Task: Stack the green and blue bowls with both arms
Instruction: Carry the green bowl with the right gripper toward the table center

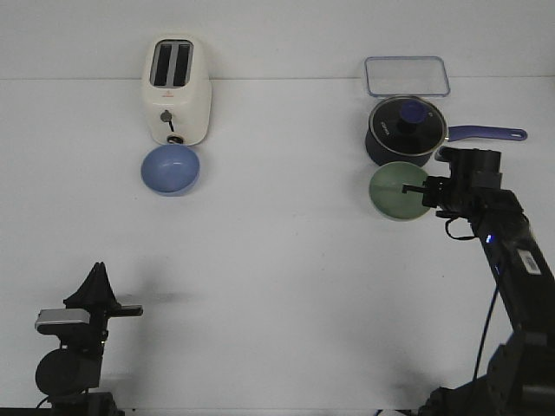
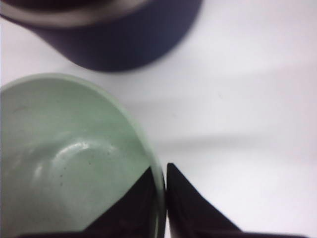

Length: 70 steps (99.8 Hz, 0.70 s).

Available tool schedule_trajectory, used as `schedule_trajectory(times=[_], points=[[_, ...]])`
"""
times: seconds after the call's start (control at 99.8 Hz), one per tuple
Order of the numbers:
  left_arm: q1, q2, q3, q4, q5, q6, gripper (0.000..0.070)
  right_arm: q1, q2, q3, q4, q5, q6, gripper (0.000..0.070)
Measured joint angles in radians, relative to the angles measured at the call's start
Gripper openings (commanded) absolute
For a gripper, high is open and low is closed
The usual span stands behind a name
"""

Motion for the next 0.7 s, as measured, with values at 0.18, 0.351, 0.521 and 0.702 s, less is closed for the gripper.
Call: schedule_trajectory(times=[0.18,0.351,0.521,0.702], points=[[0.000,0.000,0.000,0.000,0.000,0.000,0.0015,0.029,-0.204,0.009,-0.114,-0.079,0.000,0.0000],[0.000,0.000,0.000,0.000,0.000,0.000,0.0015,0.138,-0.360,-0.089,-0.131,-0.093,0.005,0.0000],[0.000,0.000,0.000,0.000,0.000,0.000,0.0015,0.295,-0.470,-0.247,-0.108,-0.093,0.043,0.0000],[0.000,0.000,0.000,0.000,0.000,0.000,0.0015,0.449,-0.466,-0.363,-0.058,-0.093,0.077,0.0000]])
